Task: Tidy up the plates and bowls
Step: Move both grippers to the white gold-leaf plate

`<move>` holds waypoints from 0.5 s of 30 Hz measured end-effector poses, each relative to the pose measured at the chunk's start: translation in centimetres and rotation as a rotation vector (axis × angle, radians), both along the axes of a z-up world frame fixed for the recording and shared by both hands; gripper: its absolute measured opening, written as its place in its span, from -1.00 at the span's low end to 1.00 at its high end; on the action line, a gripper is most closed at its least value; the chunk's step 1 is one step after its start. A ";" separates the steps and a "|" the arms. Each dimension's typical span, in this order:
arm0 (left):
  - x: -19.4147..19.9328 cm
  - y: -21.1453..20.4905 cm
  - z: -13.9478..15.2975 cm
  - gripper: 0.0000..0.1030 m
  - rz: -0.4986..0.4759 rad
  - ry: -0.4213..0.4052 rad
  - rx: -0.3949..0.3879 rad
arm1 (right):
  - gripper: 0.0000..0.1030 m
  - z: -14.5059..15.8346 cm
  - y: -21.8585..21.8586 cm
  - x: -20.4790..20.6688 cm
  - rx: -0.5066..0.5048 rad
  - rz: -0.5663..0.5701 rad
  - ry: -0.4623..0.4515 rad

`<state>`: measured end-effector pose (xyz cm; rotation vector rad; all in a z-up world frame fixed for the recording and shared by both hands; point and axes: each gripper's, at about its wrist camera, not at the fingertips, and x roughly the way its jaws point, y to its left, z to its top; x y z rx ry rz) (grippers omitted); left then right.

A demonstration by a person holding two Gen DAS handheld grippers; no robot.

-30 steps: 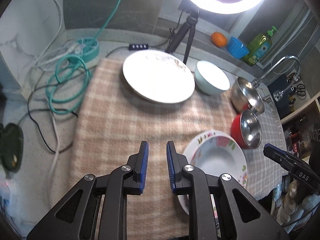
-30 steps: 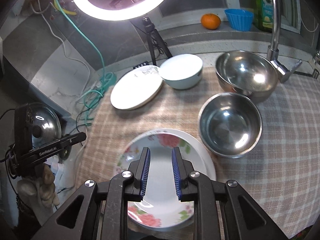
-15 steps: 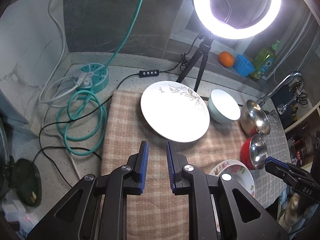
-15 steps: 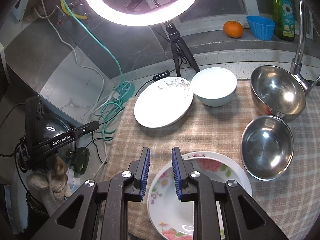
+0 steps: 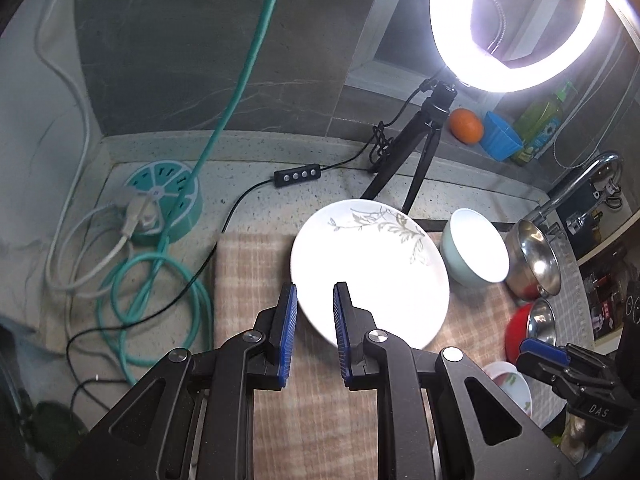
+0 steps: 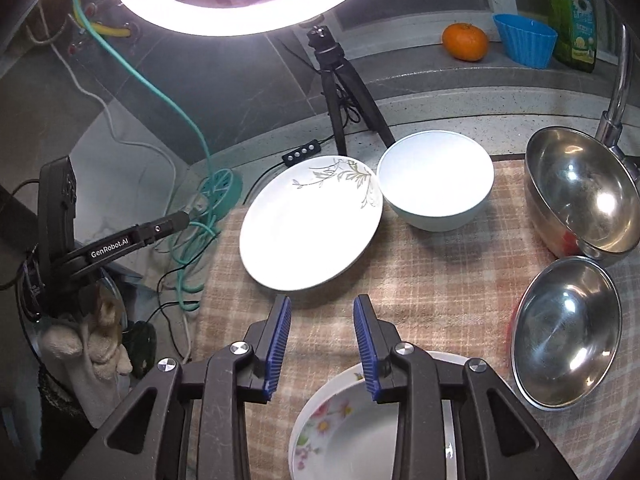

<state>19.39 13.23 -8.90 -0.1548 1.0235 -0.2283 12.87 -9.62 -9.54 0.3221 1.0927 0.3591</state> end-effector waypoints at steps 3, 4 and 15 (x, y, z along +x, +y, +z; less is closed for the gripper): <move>2.2 -0.1 -0.9 -0.67 -0.019 0.012 0.003 | -0.43 -1.0 -0.1 1.4 0.028 -0.034 0.035; 2.8 -0.1 -1.2 -0.67 -0.026 0.014 0.005 | -0.43 -1.3 0.0 1.8 0.037 -0.047 0.045; 7.0 -1.2 -4.0 -0.62 -0.121 0.041 0.058 | -0.43 -4.9 0.8 5.3 0.068 -0.165 0.135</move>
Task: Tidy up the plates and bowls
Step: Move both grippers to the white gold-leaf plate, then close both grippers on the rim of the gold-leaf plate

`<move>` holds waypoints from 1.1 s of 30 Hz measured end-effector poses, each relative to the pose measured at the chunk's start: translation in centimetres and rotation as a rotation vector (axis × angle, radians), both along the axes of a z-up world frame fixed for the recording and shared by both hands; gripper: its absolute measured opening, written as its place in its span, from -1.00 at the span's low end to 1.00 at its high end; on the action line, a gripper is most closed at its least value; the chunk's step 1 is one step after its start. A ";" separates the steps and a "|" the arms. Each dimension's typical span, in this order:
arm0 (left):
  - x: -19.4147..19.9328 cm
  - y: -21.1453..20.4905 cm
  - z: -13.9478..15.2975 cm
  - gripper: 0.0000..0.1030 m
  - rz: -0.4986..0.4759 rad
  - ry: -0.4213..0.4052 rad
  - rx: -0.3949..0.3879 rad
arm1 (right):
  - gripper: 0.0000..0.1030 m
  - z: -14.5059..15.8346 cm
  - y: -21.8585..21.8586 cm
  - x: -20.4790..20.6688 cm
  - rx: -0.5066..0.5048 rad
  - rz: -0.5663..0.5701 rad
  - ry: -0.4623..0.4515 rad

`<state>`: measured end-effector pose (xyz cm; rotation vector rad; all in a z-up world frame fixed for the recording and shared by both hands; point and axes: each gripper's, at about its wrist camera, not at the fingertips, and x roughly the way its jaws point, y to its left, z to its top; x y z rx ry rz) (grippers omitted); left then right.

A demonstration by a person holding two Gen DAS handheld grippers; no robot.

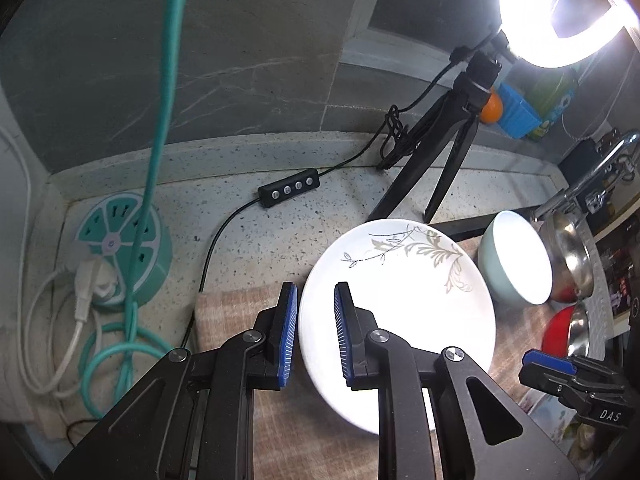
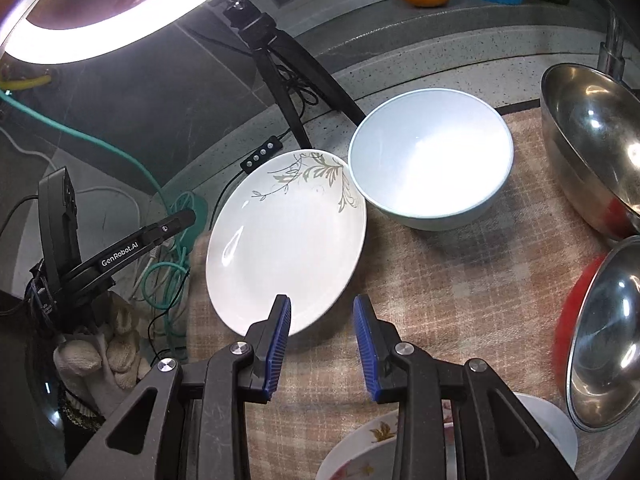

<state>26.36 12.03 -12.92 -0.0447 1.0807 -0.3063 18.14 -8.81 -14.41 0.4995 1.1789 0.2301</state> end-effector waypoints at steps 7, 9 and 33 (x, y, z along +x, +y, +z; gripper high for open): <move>1.9 -0.2 -1.4 -0.59 -0.019 0.030 0.005 | -0.43 -1.3 0.8 1.3 -0.035 -0.014 0.022; 2.3 -0.6 -1.8 -0.59 -0.031 0.035 0.012 | -0.43 -1.7 1.0 1.5 -0.033 -0.020 0.030; 4.1 -2.0 -4.1 -0.68 -0.055 0.070 0.035 | -0.76 -3.9 1.7 3.4 -0.068 -0.016 0.070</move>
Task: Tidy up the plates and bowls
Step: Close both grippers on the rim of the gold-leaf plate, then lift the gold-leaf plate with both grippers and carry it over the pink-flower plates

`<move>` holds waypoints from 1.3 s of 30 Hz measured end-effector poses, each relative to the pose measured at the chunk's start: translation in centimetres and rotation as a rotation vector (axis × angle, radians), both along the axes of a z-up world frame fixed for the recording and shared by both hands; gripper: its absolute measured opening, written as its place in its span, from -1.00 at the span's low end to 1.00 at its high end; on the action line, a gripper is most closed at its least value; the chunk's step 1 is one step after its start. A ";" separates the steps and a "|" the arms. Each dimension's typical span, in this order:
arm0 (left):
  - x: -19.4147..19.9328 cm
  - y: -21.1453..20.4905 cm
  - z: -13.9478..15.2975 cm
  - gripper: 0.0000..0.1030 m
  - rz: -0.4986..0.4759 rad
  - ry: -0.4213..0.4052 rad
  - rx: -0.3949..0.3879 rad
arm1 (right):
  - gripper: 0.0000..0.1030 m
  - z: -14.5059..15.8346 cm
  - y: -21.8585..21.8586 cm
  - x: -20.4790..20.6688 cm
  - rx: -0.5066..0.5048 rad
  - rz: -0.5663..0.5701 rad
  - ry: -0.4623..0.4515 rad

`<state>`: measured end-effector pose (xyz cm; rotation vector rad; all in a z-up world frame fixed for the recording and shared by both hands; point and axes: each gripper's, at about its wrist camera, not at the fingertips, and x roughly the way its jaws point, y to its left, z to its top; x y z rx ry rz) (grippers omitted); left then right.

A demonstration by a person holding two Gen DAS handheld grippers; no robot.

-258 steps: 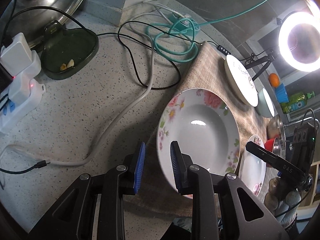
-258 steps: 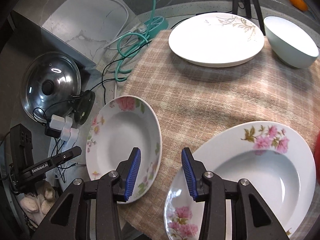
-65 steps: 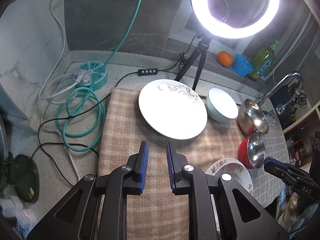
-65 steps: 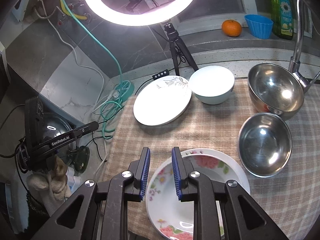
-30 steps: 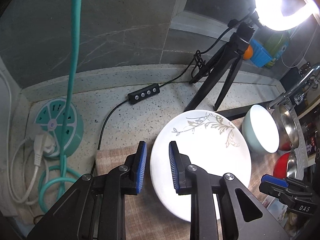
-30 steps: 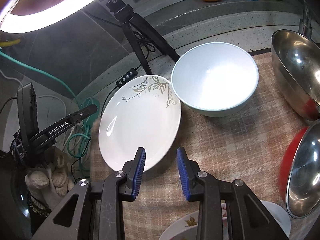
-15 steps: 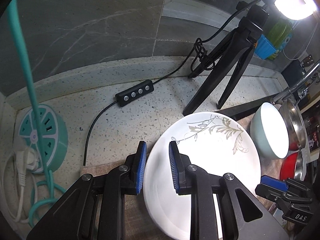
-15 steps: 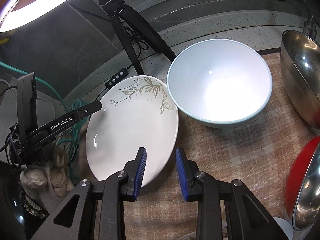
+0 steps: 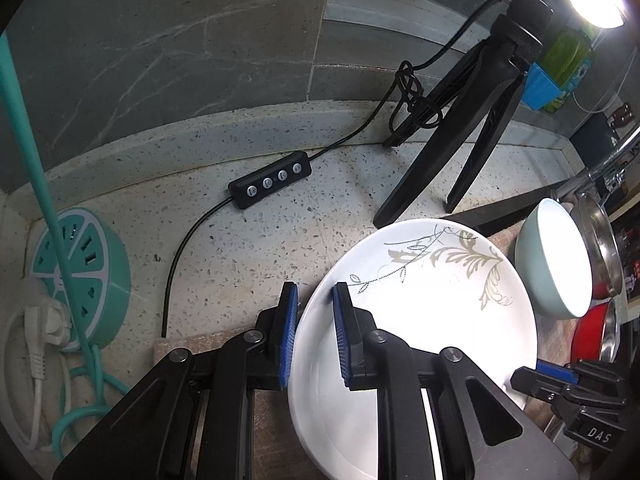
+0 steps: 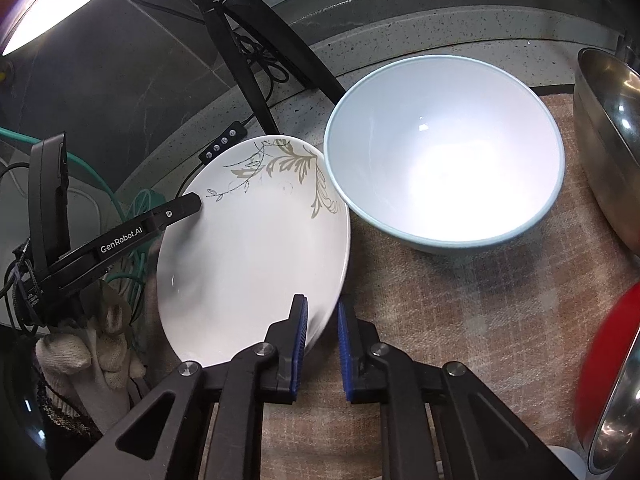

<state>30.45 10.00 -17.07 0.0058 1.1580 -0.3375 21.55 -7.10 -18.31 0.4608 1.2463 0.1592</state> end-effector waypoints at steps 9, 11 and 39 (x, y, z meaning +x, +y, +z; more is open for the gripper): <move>-0.4 0.3 0.5 -0.68 0.029 0.004 -0.003 | -0.79 -0.1 -0.2 0.3 0.024 -0.011 0.013; -0.4 0.5 0.5 -0.69 0.039 0.005 -0.007 | -0.80 0.1 -0.2 0.1 0.026 -0.007 0.010; -4.8 2.0 4.2 -0.69 0.110 -0.023 -0.020 | -0.85 2.8 -0.4 -2.7 0.143 0.028 0.004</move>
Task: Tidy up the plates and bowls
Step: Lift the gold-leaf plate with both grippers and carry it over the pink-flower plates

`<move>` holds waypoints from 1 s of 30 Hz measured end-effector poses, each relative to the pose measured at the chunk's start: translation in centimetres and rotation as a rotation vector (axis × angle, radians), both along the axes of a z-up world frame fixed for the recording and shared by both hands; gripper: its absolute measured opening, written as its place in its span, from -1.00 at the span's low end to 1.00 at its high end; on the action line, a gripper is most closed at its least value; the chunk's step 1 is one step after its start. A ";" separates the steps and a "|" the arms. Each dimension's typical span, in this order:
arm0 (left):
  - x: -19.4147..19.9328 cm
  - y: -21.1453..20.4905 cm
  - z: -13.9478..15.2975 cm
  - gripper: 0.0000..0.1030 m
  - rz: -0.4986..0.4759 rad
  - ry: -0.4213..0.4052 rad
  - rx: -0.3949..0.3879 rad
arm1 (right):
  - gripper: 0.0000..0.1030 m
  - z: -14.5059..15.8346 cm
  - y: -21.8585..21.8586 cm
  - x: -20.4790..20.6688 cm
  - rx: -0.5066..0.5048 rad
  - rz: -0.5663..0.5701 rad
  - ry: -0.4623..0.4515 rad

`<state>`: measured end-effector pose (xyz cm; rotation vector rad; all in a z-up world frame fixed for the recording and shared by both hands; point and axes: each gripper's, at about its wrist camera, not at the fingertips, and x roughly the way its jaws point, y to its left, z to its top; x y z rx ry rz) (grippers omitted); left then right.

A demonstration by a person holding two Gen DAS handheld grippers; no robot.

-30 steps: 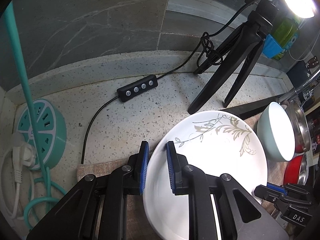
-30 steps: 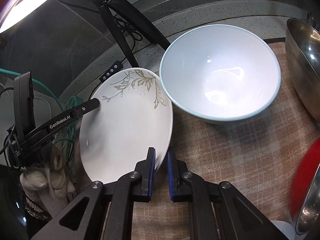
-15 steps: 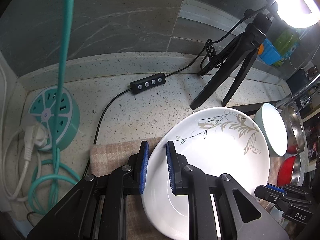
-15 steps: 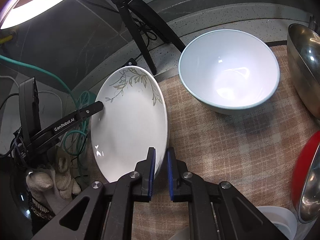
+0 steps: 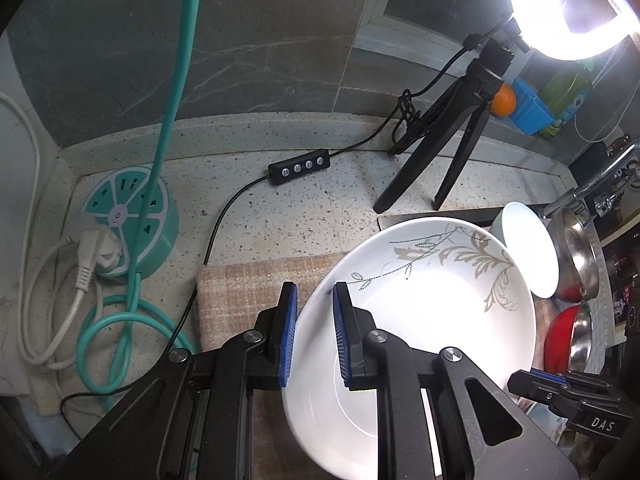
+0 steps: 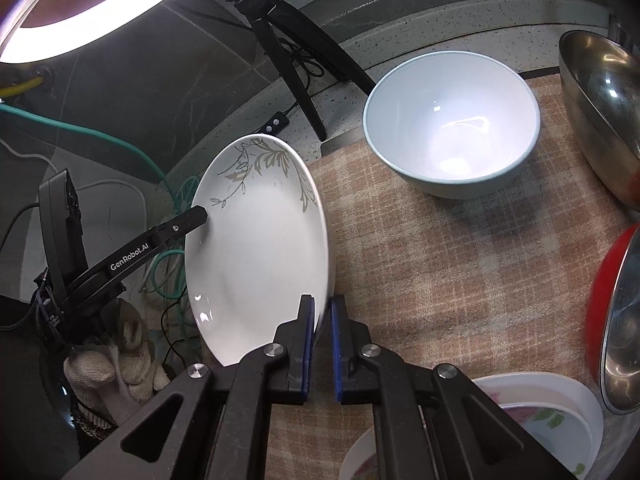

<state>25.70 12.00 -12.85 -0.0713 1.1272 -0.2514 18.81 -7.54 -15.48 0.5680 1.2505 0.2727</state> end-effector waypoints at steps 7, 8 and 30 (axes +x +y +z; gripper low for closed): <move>-1.6 -0.1 2.0 -0.69 0.011 -0.025 -0.001 | -0.85 1.3 -0.9 -1.7 0.038 0.005 -0.004; -1.9 -0.1 2.2 -0.69 0.012 -0.028 -0.002 | -0.85 1.5 -1.0 -1.9 0.043 0.007 -0.007; -10.2 -4.3 5.2 -0.69 0.040 -0.044 0.013 | -0.85 4.1 -7.0 -8.7 0.113 0.044 -0.026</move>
